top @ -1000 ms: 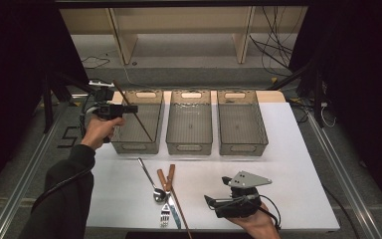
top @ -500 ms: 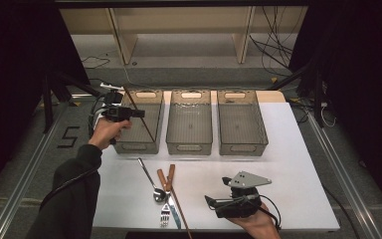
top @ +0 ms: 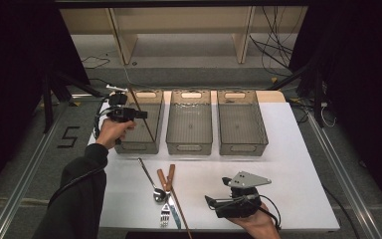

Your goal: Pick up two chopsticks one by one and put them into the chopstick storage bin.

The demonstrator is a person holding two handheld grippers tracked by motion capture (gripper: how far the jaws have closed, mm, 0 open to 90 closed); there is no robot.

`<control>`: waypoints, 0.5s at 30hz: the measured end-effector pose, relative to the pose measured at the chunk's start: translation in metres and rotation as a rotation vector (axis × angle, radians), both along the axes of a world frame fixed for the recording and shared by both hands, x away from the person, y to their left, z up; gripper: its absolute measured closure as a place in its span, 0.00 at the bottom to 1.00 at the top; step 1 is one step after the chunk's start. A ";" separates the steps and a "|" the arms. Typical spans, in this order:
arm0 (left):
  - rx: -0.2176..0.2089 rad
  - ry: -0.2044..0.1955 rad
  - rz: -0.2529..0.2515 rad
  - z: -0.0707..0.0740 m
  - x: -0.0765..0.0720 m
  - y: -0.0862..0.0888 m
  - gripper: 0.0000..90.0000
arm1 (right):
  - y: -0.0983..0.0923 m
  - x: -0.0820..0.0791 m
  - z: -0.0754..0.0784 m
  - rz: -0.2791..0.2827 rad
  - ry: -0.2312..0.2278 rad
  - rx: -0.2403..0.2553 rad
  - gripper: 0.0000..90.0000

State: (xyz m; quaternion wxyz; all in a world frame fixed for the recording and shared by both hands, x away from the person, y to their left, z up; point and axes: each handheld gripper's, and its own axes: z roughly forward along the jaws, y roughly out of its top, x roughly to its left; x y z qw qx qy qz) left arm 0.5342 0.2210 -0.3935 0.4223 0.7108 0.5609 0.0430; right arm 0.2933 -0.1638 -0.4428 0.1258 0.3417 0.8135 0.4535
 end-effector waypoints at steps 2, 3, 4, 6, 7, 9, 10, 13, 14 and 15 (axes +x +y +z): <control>0.017 0.005 0.006 -0.003 0.002 -0.002 0.88 | 0.000 0.000 0.000 0.001 0.000 -0.001 0.21; 0.016 0.008 0.012 -0.005 0.003 -0.002 0.87 | 0.000 0.000 0.000 0.001 -0.002 -0.001 0.21; 0.012 0.007 0.018 -0.006 0.003 -0.002 0.88 | 0.000 0.000 0.000 0.000 0.000 0.000 0.21; 0.011 0.007 0.028 -0.009 0.004 -0.002 0.87 | -0.001 0.000 0.000 -0.002 0.001 0.000 0.21; 0.011 0.010 0.031 -0.010 0.004 -0.002 0.87 | -0.001 0.000 0.000 -0.002 -0.002 0.000 0.21; 0.014 0.008 0.033 -0.011 0.004 -0.001 0.87 | -0.001 0.000 0.000 -0.005 0.002 0.006 0.21; 0.018 0.007 0.040 -0.011 0.004 -0.001 0.87 | -0.001 0.000 0.000 -0.005 0.002 0.005 0.21; 0.019 0.007 0.078 -0.010 0.005 0.002 0.69 | -0.001 0.000 0.000 -0.001 0.006 0.000 0.21; 0.013 0.005 0.085 -0.009 0.004 0.002 0.65 | -0.001 0.000 0.000 0.000 0.007 0.000 0.21; 0.009 -0.001 0.086 -0.008 0.003 0.003 0.60 | -0.001 0.000 0.000 0.000 0.007 0.000 0.21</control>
